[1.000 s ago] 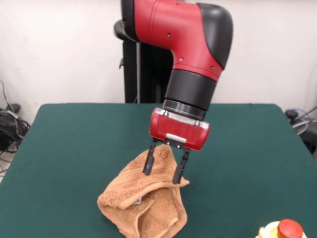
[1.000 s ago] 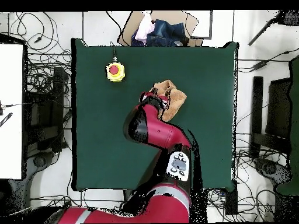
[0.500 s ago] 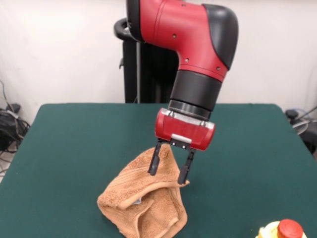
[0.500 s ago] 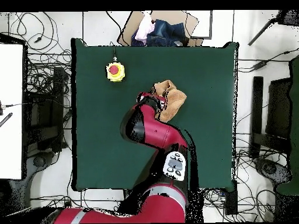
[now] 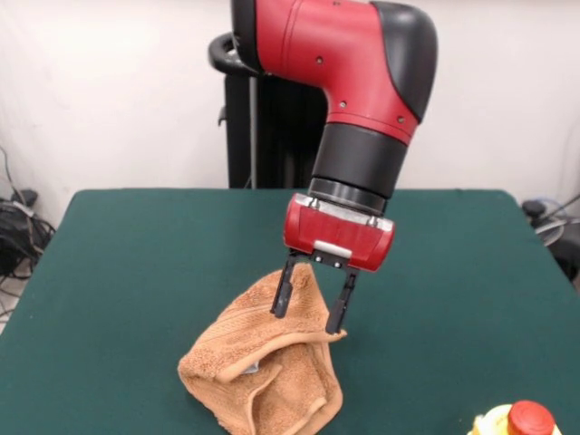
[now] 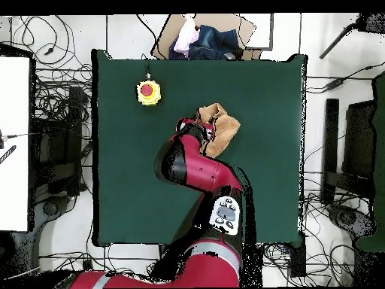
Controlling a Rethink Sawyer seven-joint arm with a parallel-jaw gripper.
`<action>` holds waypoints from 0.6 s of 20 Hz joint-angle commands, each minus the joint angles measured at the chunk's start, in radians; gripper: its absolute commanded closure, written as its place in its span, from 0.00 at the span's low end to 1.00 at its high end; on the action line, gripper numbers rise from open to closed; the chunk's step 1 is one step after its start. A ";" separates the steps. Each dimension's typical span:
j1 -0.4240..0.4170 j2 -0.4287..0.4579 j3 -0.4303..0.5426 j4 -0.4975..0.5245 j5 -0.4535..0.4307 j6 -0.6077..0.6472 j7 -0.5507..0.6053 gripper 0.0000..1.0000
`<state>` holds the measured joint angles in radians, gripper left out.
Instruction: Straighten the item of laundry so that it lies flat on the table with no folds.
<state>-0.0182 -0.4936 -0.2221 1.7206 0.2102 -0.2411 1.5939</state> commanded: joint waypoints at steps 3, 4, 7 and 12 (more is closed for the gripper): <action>-0.010 0.010 0.065 0.069 0.050 0.019 0.264 0.00; -0.009 0.020 0.065 0.063 0.050 0.009 0.265 0.00; 0.007 0.057 0.057 0.050 0.069 -0.036 0.277 0.00; 0.022 0.082 0.049 0.036 0.090 -0.061 0.280 0.00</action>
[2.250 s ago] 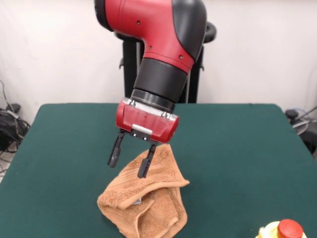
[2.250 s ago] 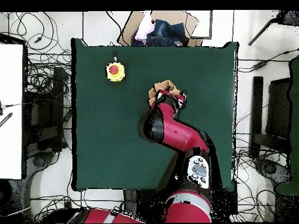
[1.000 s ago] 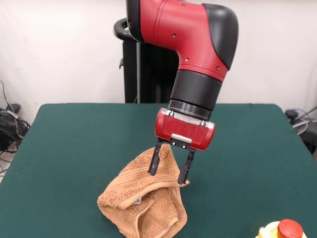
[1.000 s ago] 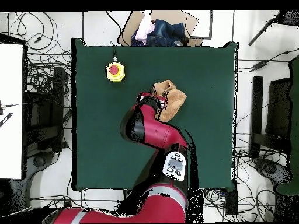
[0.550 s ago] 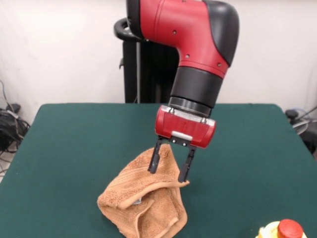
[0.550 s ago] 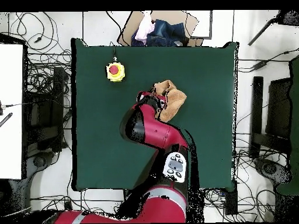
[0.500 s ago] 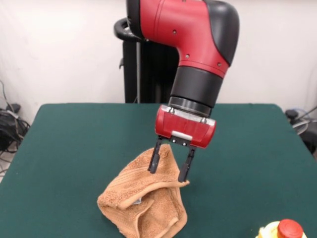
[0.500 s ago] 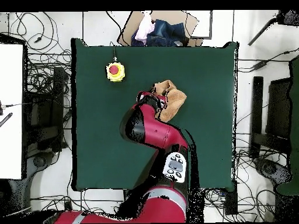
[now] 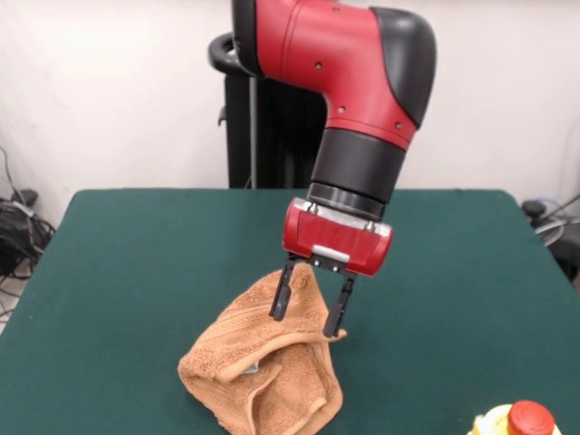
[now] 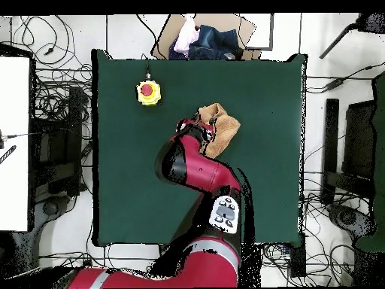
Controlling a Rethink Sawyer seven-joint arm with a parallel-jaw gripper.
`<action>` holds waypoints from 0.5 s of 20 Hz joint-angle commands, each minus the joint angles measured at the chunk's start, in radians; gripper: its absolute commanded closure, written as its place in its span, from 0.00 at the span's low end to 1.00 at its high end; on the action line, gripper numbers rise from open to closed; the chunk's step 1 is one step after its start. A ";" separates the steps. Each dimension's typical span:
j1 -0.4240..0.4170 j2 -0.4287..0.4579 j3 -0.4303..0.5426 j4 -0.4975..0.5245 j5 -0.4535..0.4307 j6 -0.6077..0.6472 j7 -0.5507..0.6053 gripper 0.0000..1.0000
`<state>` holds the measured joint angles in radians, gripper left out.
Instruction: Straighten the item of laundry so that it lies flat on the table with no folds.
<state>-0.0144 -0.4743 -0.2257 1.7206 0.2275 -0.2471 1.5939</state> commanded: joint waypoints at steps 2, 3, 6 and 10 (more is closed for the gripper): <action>0.018 0.070 0.054 0.031 0.076 -0.062 0.279 0.00; 0.017 0.074 0.055 0.030 0.077 -0.067 0.279 0.00; 0.020 0.081 0.054 0.030 0.083 -0.080 0.279 0.00; 0.017 0.097 0.060 0.026 0.087 -0.105 0.282 0.00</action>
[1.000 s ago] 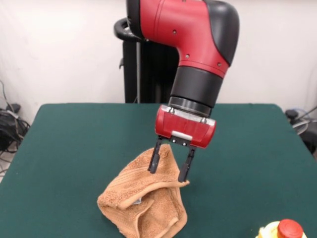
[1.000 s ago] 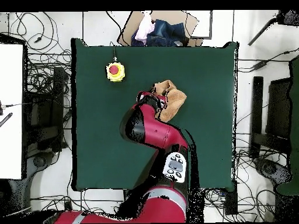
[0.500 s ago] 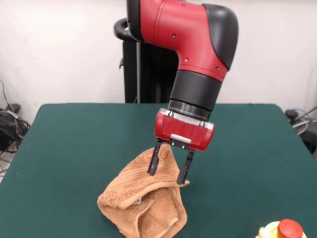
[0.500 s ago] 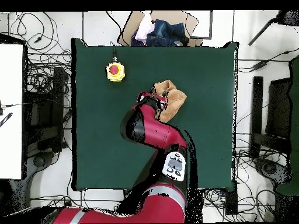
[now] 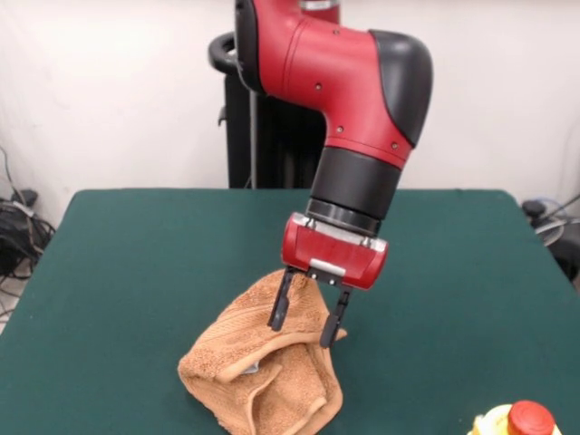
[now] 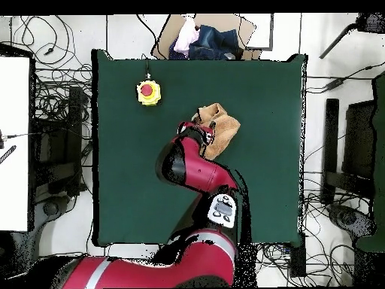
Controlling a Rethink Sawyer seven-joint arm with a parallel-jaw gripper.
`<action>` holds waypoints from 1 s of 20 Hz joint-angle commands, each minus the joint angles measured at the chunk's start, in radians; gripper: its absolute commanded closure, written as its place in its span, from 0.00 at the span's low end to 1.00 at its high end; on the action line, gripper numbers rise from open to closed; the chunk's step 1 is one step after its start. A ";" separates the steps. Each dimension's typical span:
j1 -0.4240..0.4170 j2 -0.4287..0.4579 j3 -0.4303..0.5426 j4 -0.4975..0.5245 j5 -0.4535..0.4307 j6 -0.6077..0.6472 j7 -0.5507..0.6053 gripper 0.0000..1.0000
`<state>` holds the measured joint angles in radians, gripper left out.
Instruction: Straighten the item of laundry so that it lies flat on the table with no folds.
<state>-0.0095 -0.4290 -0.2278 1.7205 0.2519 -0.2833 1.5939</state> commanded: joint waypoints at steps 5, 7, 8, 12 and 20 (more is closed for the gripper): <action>0.008 0.063 0.070 0.026 0.064 -0.088 0.284 0.00; 0.006 0.067 0.073 0.026 0.063 -0.096 0.285 0.00; 0.004 0.069 0.075 0.025 0.062 -0.099 0.284 0.00; 0.004 0.084 0.078 0.016 0.067 -0.115 0.285 0.00; 0.000 0.109 0.082 0.001 0.071 -0.140 0.281 0.00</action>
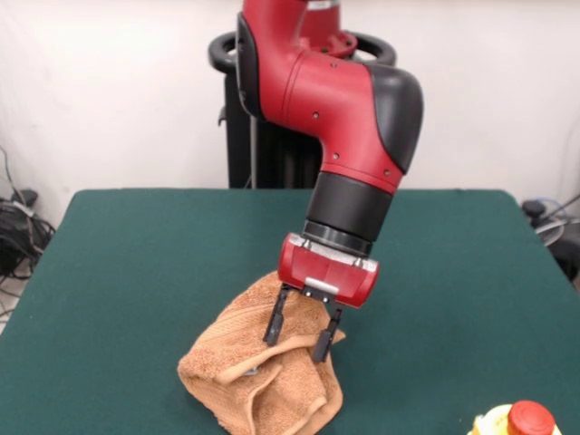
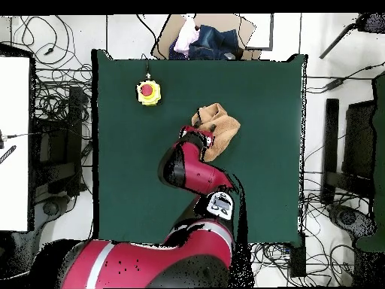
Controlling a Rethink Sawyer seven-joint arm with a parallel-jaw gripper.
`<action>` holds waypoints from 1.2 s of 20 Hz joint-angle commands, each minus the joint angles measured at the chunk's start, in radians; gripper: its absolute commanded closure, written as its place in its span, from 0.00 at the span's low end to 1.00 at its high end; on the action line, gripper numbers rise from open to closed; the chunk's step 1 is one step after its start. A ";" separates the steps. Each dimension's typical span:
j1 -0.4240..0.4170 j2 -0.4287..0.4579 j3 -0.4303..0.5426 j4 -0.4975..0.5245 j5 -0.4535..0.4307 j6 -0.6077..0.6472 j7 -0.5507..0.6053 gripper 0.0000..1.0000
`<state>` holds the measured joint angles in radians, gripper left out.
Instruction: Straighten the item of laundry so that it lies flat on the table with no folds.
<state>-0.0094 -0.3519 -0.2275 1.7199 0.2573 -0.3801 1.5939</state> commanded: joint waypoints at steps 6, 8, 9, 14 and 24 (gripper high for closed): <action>-0.003 0.033 0.081 0.000 0.064 -0.046 0.272 0.00; -0.003 0.031 0.080 -0.001 0.063 -0.043 0.268 0.00; -0.002 0.030 0.079 -0.002 0.063 -0.042 0.265 0.00; 0.000 0.024 0.074 0.001 0.062 -0.035 0.260 0.00; 0.006 0.009 0.061 0.010 0.058 -0.056 0.262 0.00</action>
<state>-0.0094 -0.3440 -0.2275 1.7197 0.2573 -0.4037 1.5939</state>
